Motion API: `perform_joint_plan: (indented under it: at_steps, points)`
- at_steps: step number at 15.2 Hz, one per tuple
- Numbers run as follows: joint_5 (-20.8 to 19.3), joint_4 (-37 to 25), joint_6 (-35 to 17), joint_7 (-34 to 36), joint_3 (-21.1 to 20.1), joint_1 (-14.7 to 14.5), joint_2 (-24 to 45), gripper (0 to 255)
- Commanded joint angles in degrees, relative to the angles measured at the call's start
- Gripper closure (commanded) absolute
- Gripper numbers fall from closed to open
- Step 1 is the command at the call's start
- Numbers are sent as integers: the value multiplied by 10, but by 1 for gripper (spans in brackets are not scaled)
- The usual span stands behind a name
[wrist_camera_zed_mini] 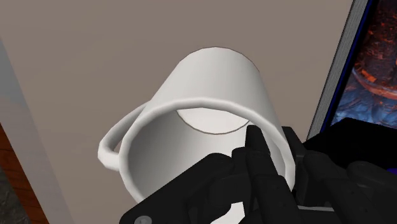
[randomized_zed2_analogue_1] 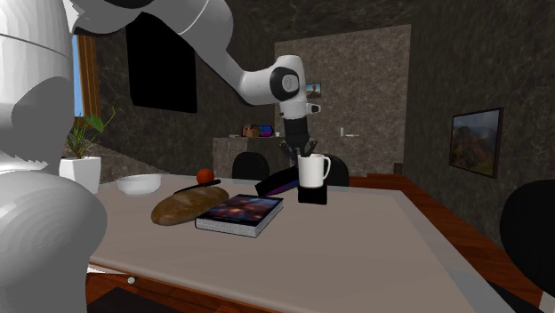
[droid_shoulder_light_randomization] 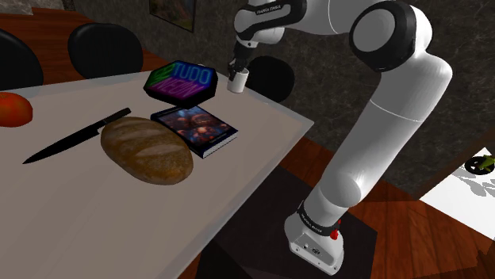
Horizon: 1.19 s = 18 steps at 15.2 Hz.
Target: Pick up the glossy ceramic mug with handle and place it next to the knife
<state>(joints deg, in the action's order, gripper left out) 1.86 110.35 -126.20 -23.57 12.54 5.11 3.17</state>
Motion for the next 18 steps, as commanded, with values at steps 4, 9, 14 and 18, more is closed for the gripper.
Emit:
perform_joint_plan:
  at_steps: [4,9,14,18]
  points:
    - [-3,-31,38,3,0,0,-6,255]
    - [-15,-21,49,33,-12,-14,-29,255]
    - [-39,26,42,109,-46,-46,-69,255]
    - [-53,51,41,169,-77,-69,-91,255]
